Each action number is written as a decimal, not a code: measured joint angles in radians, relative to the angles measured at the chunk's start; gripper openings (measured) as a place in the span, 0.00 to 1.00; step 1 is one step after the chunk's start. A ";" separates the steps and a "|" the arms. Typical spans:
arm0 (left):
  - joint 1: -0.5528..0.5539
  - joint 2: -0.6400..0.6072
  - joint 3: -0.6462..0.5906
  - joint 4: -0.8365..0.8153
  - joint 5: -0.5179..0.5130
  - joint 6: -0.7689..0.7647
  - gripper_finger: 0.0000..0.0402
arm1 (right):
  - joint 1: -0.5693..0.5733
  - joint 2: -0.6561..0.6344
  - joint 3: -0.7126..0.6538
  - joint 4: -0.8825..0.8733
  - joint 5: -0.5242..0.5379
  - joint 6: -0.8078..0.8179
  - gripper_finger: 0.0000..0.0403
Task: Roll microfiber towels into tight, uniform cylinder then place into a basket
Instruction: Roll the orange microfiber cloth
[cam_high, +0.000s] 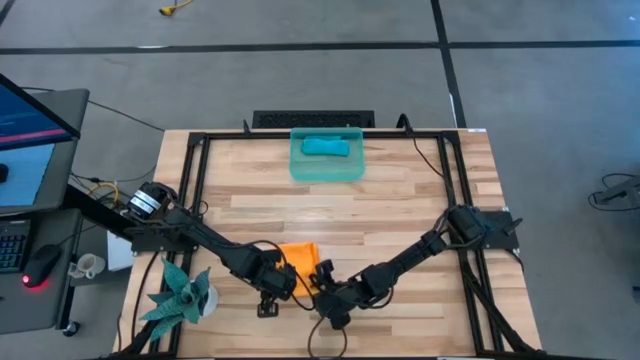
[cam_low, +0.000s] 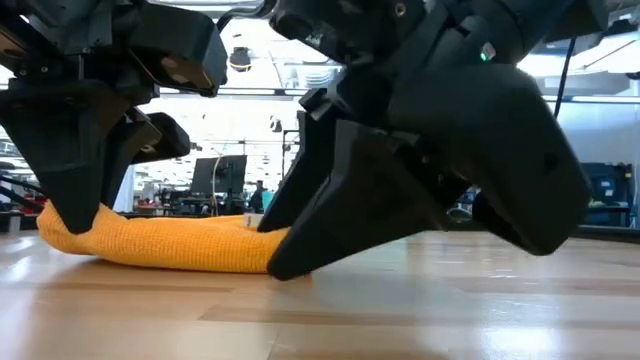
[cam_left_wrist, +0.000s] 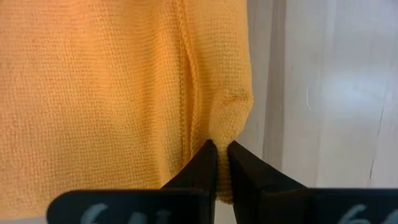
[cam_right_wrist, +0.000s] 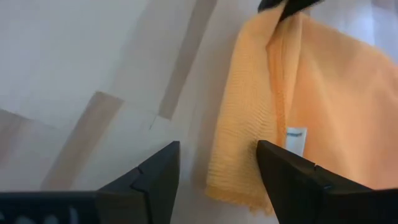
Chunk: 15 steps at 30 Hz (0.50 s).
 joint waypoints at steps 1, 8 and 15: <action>0.000 0.000 0.000 -0.002 0.000 0.000 0.04 | -0.002 0.000 0.000 -0.003 0.000 0.011 0.58; 0.000 0.000 0.000 -0.004 0.003 0.000 0.04 | -0.034 0.000 0.001 -0.029 -0.024 0.125 0.58; 0.000 0.000 0.000 -0.003 0.004 0.000 0.04 | -0.063 -0.001 0.001 -0.040 -0.072 0.177 0.58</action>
